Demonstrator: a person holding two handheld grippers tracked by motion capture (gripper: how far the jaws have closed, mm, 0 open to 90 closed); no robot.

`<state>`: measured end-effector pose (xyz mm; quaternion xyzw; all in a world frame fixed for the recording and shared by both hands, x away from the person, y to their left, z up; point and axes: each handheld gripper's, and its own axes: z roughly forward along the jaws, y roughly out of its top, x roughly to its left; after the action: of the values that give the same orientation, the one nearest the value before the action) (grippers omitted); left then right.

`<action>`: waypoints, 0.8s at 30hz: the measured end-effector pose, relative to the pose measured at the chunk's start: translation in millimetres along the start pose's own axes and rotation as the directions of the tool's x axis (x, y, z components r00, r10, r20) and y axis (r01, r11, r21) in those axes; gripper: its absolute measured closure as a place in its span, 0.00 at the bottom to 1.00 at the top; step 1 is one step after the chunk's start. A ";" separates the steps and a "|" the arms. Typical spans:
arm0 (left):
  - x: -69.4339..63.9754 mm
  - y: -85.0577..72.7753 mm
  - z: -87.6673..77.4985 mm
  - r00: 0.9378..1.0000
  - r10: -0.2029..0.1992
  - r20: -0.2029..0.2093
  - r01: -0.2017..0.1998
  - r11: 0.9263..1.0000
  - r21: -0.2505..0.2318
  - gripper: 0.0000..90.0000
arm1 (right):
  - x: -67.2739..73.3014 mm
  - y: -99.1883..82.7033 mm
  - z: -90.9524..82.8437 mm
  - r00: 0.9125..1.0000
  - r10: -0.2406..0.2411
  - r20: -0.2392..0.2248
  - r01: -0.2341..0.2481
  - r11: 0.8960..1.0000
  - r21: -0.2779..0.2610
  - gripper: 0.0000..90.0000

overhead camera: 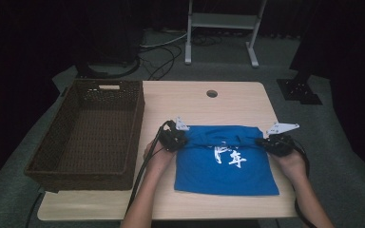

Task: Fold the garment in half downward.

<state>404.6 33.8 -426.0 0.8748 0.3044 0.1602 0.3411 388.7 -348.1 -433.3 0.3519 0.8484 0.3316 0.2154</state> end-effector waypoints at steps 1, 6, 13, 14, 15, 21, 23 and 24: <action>1.7 1.4 1.4 1.000 -0.005 -0.002 0.005 1.000 0.001 0.98 | -1.8 1.7 2.2 1.000 -0.001 0.003 0.001 1.000 0.001 0.97; 14.9 7.2 8.6 0.999 -0.030 -0.028 0.030 1.000 -0.001 0.98 | -11.5 12.2 15.0 1.000 0.003 0.017 -0.003 1.000 0.000 0.97; 31.0 11.6 13.3 0.997 -0.067 -0.035 0.066 0.998 -0.012 0.98 | -23.4 25.6 31.2 1.000 0.010 0.027 -0.010 1.000 -0.006 0.97; 30.5 11.8 11.8 0.997 -0.068 -0.033 0.067 0.998 -0.014 0.98 | -23.2 26.5 31.1 1.000 0.012 0.026 -0.012 1.000 -0.006 0.97; 29.3 11.9 8.9 0.997 -0.062 -0.034 0.061 0.998 -0.021 0.98 | -22.6 26.7 30.3 1.000 0.010 0.027 -0.010 1.000 -0.008 0.97; 16.8 8.0 -13.7 0.998 -0.045 -0.034 0.042 0.996 -0.076 0.98 | -12.1 20.3 12.3 1.000 -0.002 0.018 0.002 1.000 -0.030 0.97; 10.4 6.2 -21.6 0.999 -0.036 -0.033 0.033 0.996 -0.089 0.98 | -6.3 17.4 4.1 1.000 -0.009 0.018 0.010 0.999 -0.044 0.97; 7.3 5.2 -25.3 0.999 -0.028 -0.034 0.025 0.995 -0.094 0.98 | -3.3 16.1 -0.4 1.000 -0.009 0.020 0.010 0.999 -0.047 0.97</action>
<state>400.0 48.1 -403.7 0.8508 0.3140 0.1851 0.3785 398.0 -342.1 -421.1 0.3459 0.8399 0.3470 0.2335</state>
